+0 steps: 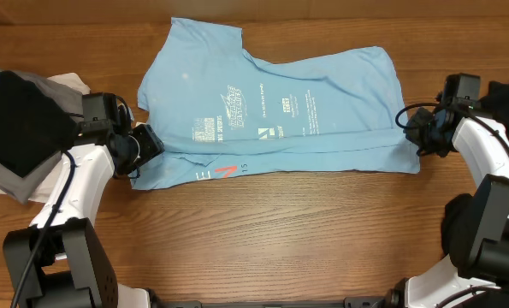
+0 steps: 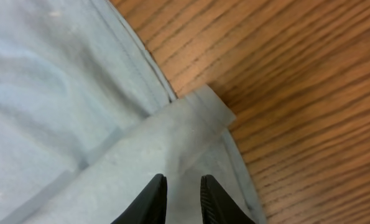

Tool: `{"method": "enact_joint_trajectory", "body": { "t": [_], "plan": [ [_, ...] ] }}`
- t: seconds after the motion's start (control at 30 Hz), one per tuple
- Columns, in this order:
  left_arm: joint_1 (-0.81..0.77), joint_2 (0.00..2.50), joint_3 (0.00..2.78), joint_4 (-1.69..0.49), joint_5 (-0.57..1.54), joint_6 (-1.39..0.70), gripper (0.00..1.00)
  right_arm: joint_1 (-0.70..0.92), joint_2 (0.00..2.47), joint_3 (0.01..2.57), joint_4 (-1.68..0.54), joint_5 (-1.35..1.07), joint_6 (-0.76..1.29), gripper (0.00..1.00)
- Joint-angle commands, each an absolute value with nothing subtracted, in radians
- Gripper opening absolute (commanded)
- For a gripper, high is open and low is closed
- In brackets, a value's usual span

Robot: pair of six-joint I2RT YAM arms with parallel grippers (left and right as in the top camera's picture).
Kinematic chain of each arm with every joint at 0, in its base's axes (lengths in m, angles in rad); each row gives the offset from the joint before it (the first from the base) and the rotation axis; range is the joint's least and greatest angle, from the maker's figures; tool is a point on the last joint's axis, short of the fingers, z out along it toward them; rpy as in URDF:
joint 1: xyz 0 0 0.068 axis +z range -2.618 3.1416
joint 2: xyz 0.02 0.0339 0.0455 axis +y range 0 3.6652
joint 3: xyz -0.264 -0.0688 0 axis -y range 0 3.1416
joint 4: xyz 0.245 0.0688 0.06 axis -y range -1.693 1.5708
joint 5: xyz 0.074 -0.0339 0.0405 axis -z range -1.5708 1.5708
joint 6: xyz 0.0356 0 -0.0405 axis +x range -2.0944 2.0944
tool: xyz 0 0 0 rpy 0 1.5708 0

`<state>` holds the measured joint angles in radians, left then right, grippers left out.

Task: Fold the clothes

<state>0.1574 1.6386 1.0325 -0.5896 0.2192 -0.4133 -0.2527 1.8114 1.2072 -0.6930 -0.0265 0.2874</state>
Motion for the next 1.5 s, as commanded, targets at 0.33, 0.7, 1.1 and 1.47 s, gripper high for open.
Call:
{"method": "enact_joint_trajectory", "body": {
  "t": [0.33, 0.7, 1.1, 1.47],
  "plan": [
    [-0.024, 1.647, 1.028, -0.565, 0.411, -0.244, 0.46, -0.251, 1.845, 1.195, -0.740, -0.047, 0.289, 0.14],
    [-0.334, 1.648, 1.028, -0.474, 0.004, -0.133, 0.46, -0.251, 1.845, 1.111, -0.739, -0.047, 0.288, 0.13],
    [-0.348, 1.714, 1.028, -0.508, -0.044, -0.093, 0.41, -0.251, 1.845, 1.060, -0.696, -0.047, 0.288, 0.13],
    [-0.348, 1.819, 1.028, -0.519, -0.109, -0.088, 0.31, -0.251, 1.845, 1.060, -0.693, -0.046, 0.288, 0.13]
  ]
}}
